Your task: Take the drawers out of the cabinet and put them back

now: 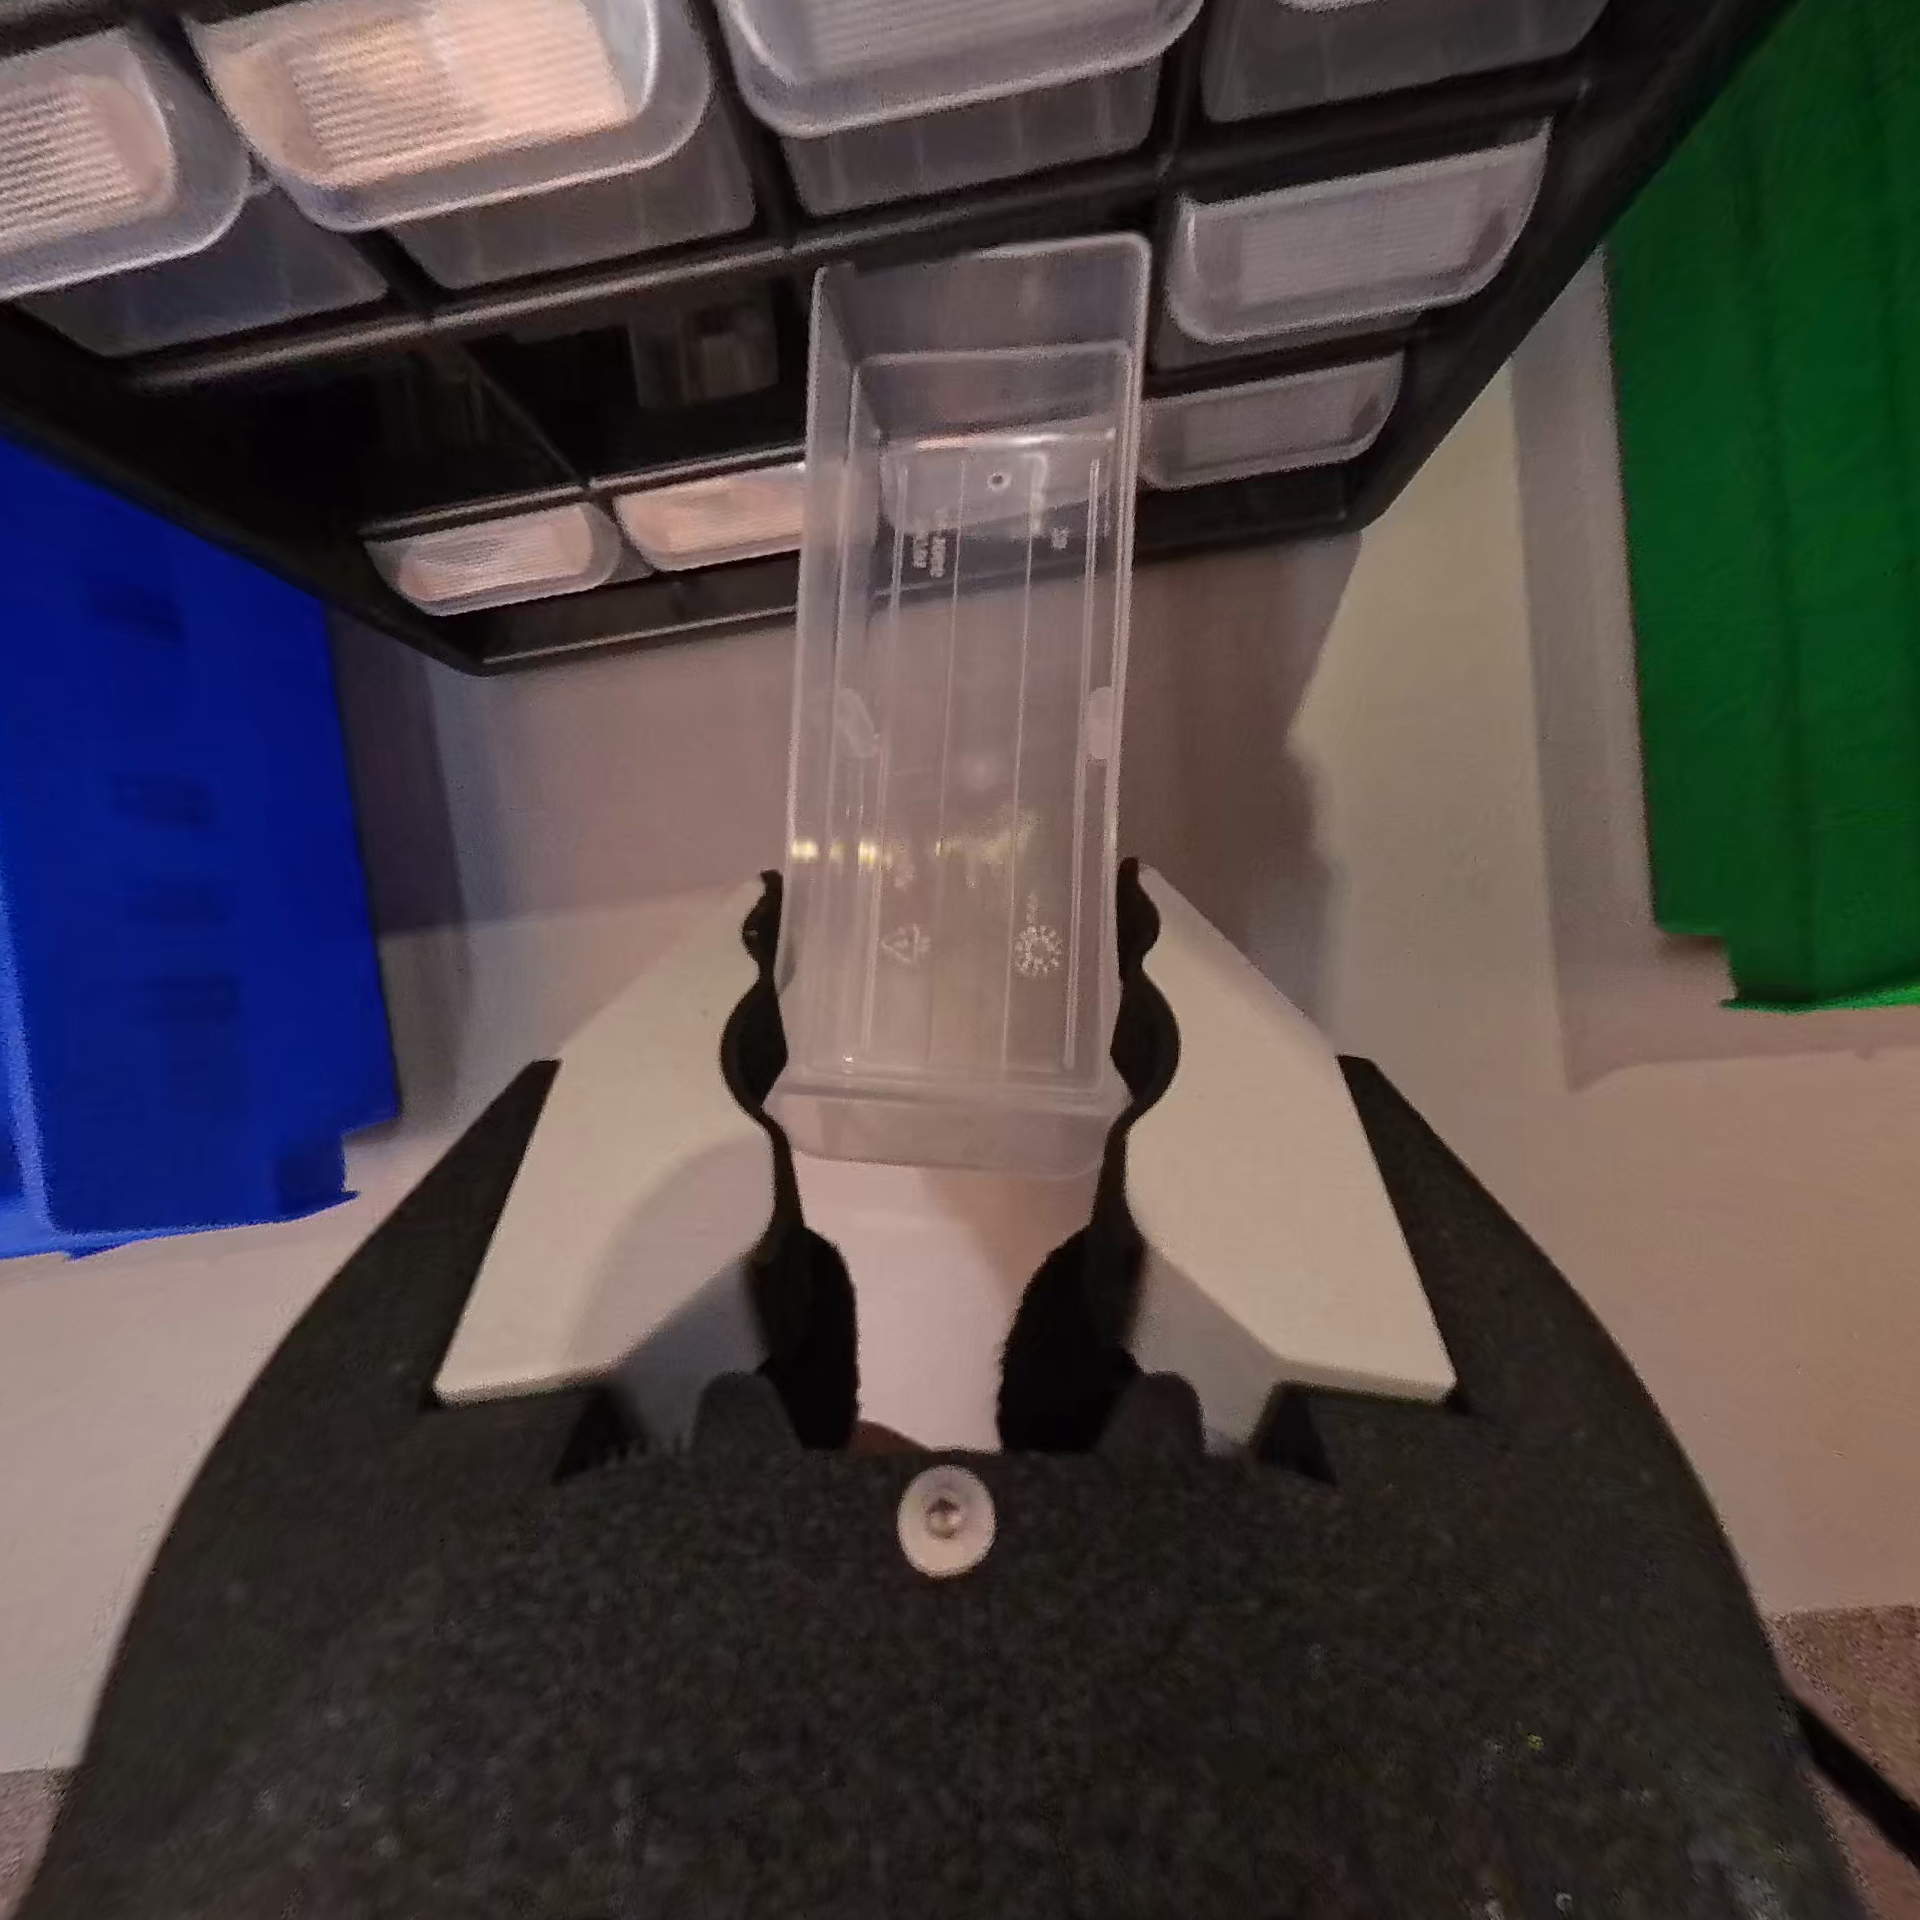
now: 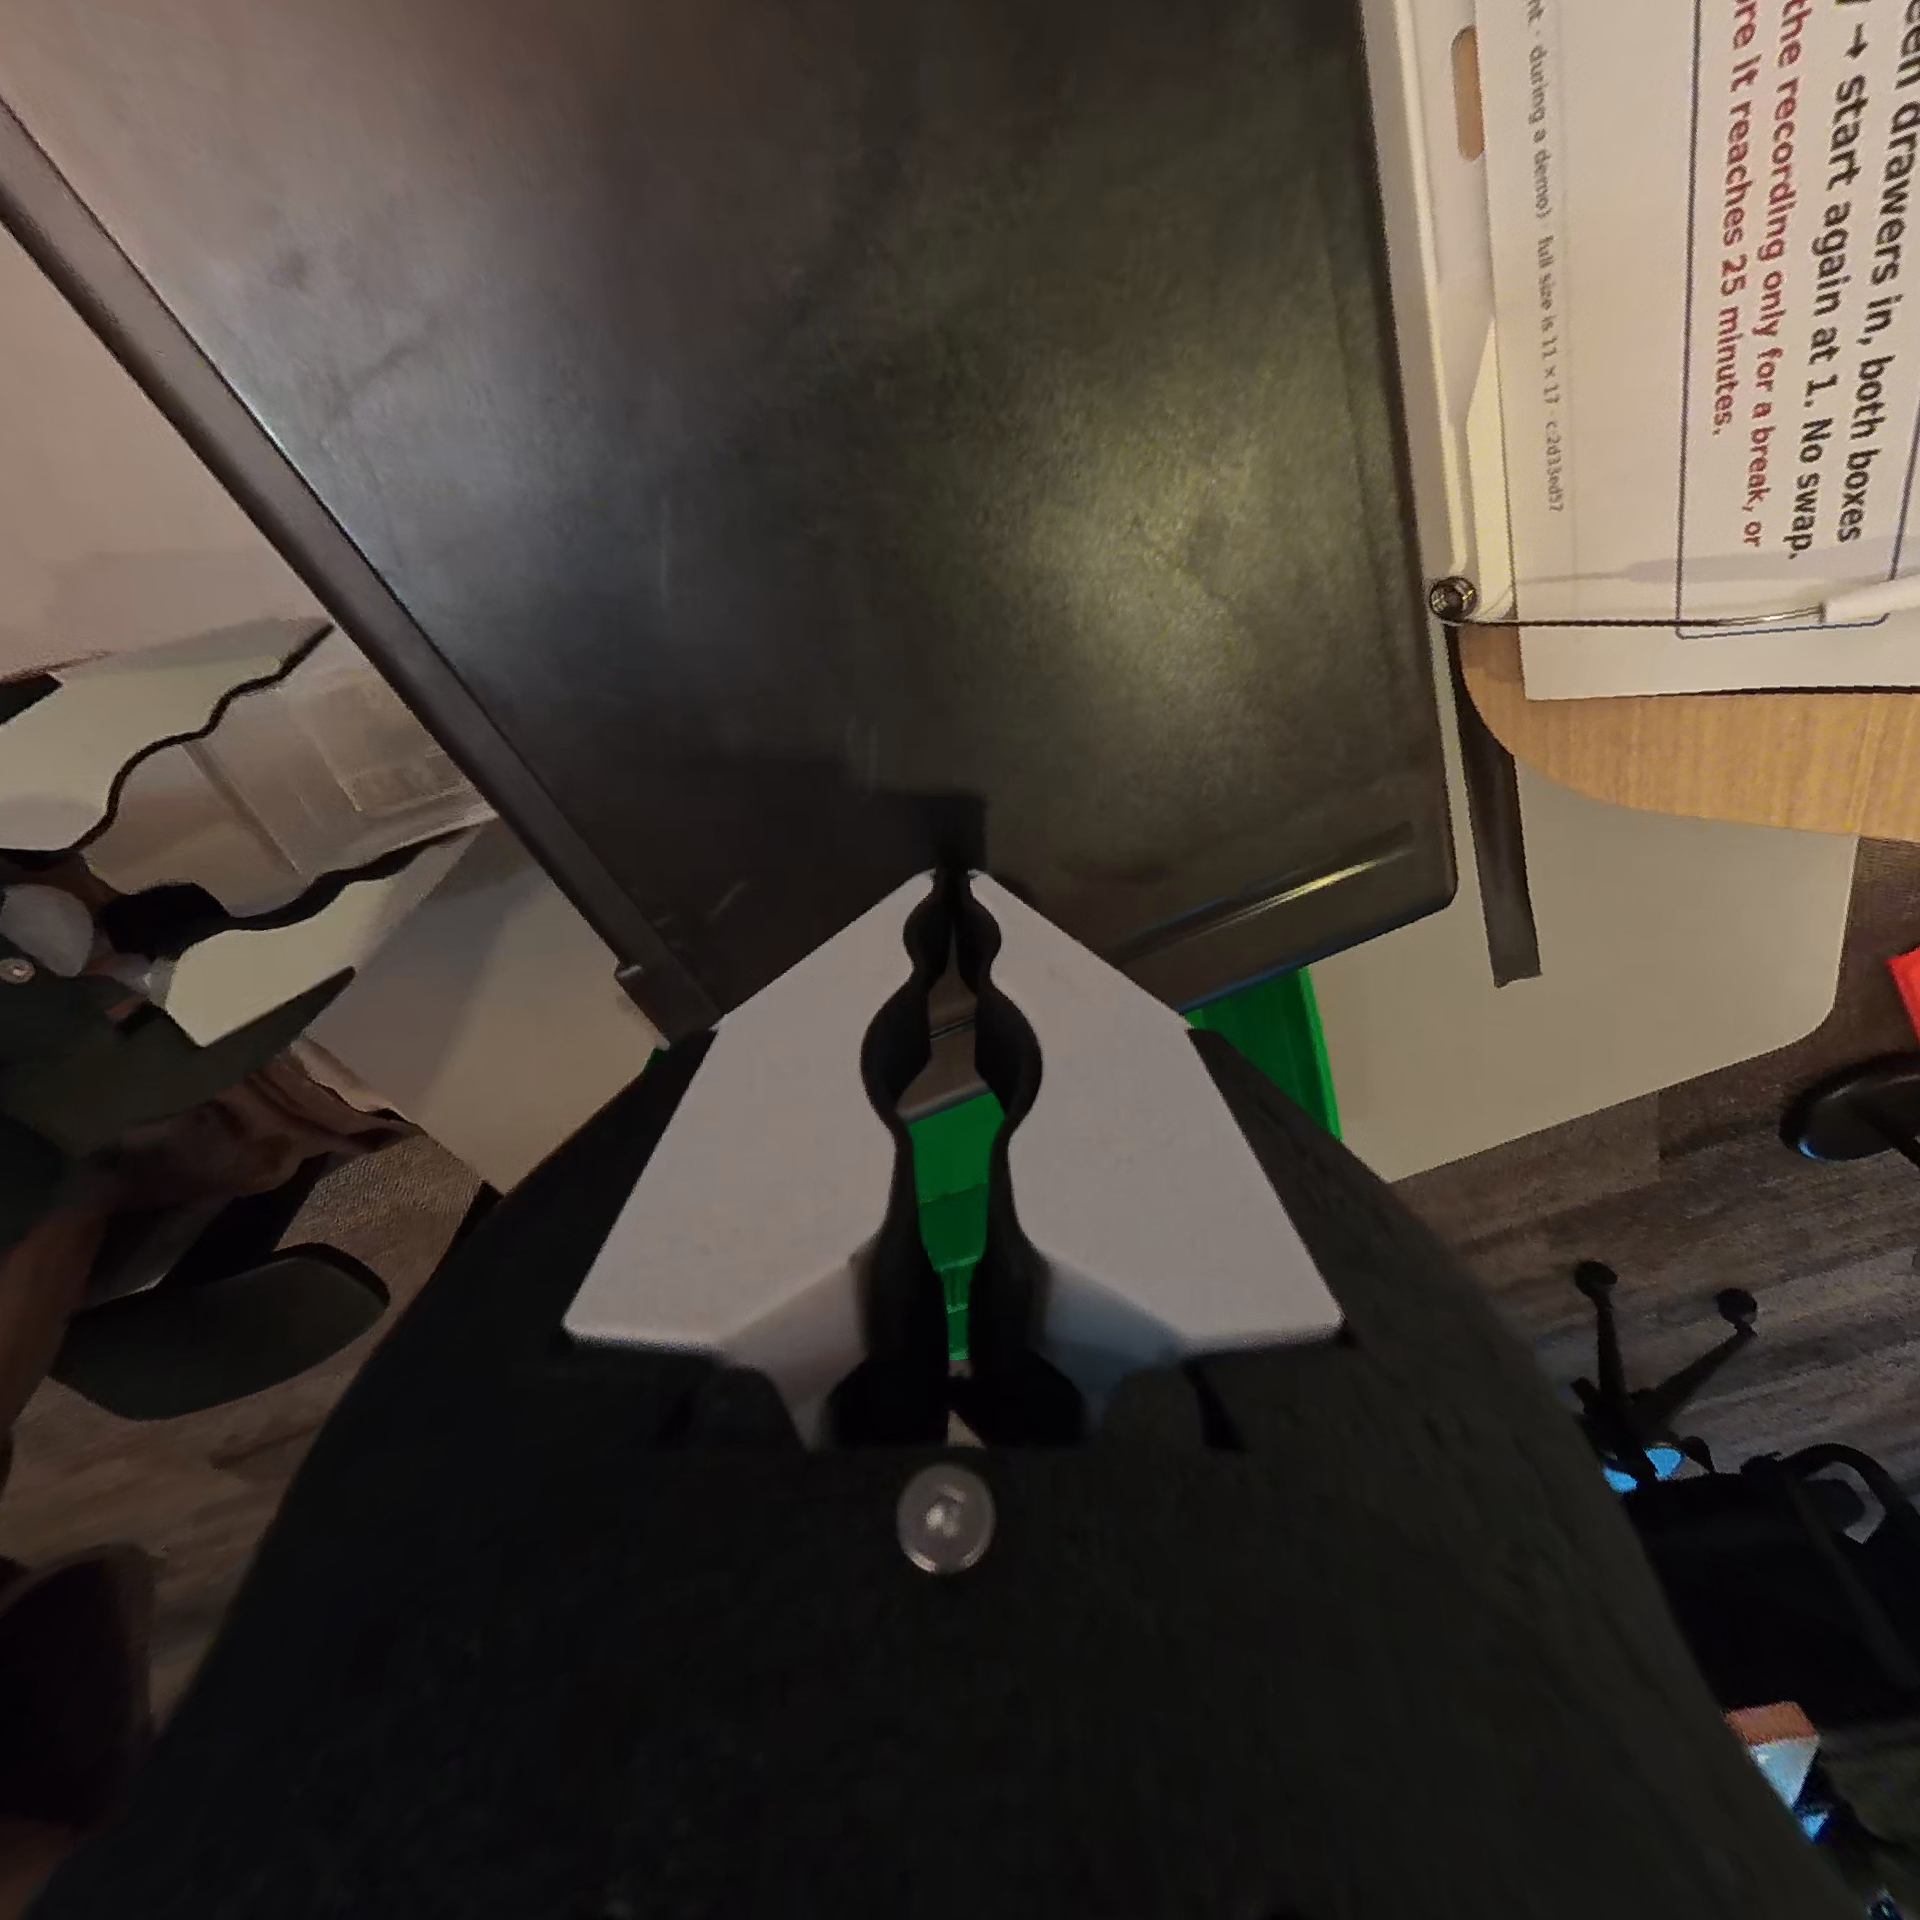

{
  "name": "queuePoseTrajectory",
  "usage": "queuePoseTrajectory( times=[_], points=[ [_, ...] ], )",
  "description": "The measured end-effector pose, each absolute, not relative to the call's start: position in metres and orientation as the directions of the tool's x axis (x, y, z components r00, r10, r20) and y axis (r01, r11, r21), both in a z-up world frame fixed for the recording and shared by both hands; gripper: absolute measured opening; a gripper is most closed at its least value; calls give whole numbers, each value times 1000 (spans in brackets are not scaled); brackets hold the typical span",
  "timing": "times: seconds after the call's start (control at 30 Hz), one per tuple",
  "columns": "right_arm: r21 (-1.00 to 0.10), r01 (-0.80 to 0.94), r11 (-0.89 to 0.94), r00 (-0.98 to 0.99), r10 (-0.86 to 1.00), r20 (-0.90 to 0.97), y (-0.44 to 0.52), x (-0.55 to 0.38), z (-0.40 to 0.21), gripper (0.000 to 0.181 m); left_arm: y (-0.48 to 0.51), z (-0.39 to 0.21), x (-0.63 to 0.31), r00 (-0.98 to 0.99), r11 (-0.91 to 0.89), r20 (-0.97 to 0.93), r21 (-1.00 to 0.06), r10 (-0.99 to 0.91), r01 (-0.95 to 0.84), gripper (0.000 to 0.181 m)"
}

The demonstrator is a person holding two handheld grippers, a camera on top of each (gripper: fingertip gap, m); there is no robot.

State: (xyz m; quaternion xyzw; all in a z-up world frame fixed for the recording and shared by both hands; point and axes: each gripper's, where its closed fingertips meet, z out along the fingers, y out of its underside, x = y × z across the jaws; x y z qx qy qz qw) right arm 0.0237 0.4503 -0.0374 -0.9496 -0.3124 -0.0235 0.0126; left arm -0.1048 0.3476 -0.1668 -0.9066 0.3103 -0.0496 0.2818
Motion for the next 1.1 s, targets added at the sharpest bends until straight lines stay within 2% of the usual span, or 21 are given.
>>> queuePoseTrajectory(
  times=[0.17, 0.47, 0.77, 1.03, 1.1],
  points=[
    [-63, 586, -808, 810, 585, 38, 450, 23, -37, 0, 346, -169, -97, 843, -653, -92, -590, -530, -475, 61],
    [-68, 598, -798, 801, 595, 70, 451, 24, -37, 0, 351, -166, -85, 886, -618, -71, -691, -459, -375, 61],
    [-105, 587, -803, 809, 586, 45, 450, 23, -37, 0, 371, -170, -73, 890, -587, -92, -720, -446, -369, 62],
    [-72, 592, -803, 806, 590, 55, 450, 24, -37, 0, 400, -169, -57, 889, -515, -118, -779, -442, -359, 64],
    [-58, 593, -803, 805, 590, 59, 450, 24, -37, 0, 399, -170, -58, 880, -506, -116, -781, -460, -368, 71]
  ],
)
